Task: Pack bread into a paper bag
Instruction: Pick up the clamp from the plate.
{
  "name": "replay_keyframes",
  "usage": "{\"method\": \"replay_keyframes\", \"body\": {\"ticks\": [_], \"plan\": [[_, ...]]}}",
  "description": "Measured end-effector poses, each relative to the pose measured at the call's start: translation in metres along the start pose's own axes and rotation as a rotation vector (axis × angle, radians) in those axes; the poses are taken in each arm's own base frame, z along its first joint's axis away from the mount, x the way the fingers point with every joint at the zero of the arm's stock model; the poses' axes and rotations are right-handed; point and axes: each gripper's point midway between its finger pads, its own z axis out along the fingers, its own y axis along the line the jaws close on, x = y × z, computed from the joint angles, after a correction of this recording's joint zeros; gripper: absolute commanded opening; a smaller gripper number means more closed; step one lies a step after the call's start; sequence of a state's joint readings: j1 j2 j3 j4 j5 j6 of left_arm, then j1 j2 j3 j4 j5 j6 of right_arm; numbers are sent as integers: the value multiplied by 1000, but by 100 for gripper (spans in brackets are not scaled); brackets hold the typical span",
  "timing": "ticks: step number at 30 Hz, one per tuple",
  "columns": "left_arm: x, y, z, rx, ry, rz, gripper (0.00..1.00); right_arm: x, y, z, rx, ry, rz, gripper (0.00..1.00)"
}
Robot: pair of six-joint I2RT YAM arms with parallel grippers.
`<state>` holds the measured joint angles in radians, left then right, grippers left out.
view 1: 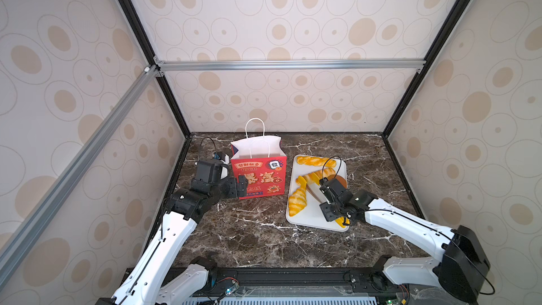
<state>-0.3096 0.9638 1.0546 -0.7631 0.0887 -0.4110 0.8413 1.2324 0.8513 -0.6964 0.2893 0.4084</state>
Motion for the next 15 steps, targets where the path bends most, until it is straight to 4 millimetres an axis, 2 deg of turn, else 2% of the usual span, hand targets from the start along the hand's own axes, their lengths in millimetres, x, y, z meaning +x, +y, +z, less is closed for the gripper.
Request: {"method": "replay_keyframes", "body": {"ticks": [5, 10, 12, 15], "plan": [[0, -1, -1, 5, -1, 0, 99, 16, 8, -32, 8, -33, -41, 54], [-1, -3, -2, 16, -5, 0, 99, 20, 13, -60, 8, -133, -60, 54], [-1, -3, -3, 19, -8, 0, 99, 22, 13, -64, 2, -139, -54, 55], [-2, -4, -3, 23, -12, 0, 99, 31, 15, -59, 18, -95, -69, 58]]}}
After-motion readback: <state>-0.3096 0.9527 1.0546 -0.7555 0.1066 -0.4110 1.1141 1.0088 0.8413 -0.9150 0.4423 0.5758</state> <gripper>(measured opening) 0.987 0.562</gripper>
